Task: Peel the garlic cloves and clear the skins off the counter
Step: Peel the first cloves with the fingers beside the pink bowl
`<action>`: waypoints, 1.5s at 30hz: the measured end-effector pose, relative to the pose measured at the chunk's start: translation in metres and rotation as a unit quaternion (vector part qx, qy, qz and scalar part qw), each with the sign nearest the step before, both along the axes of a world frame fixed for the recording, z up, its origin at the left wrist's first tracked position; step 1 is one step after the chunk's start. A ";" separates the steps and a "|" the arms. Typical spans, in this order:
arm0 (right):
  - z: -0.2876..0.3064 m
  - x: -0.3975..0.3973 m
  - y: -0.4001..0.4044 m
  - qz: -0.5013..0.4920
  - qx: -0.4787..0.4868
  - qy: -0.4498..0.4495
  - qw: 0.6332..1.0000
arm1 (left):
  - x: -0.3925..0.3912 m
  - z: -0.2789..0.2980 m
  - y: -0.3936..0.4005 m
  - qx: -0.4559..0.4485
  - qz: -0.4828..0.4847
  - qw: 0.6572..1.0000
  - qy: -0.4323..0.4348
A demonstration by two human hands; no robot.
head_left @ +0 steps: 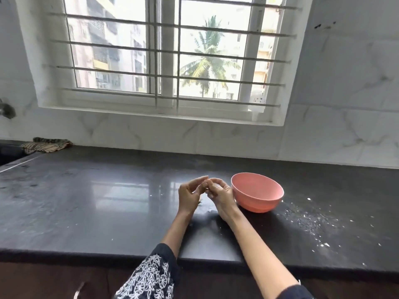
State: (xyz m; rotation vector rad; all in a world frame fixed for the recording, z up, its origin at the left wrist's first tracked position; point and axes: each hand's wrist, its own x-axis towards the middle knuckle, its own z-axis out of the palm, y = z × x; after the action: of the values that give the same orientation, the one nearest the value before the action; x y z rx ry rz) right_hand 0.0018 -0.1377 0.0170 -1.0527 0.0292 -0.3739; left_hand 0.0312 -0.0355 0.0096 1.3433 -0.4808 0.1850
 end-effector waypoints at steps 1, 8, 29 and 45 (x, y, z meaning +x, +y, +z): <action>0.001 0.001 0.000 -0.010 -0.018 -0.003 1.000 | 0.001 0.001 -0.001 -0.011 -0.001 1.000 0.012; -0.008 0.005 0.003 -0.177 -0.343 -0.036 0.922 | 0.003 -0.002 0.003 -0.051 -0.011 0.996 0.074; -0.005 -0.001 0.000 -0.247 -0.438 -0.096 0.859 | 0.000 -0.002 0.007 -0.078 -0.082 0.982 0.149; -0.014 0.007 -0.002 -0.247 -0.527 -0.112 0.806 | -0.001 -0.006 0.006 -0.082 -0.071 0.982 0.152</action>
State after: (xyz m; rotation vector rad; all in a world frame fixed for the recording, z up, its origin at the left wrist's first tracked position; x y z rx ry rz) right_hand 0.0084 -0.1396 0.0029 -2.1109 -0.1388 -1.0619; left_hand 0.0301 -0.0300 0.0037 1.1468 -0.2945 -0.0963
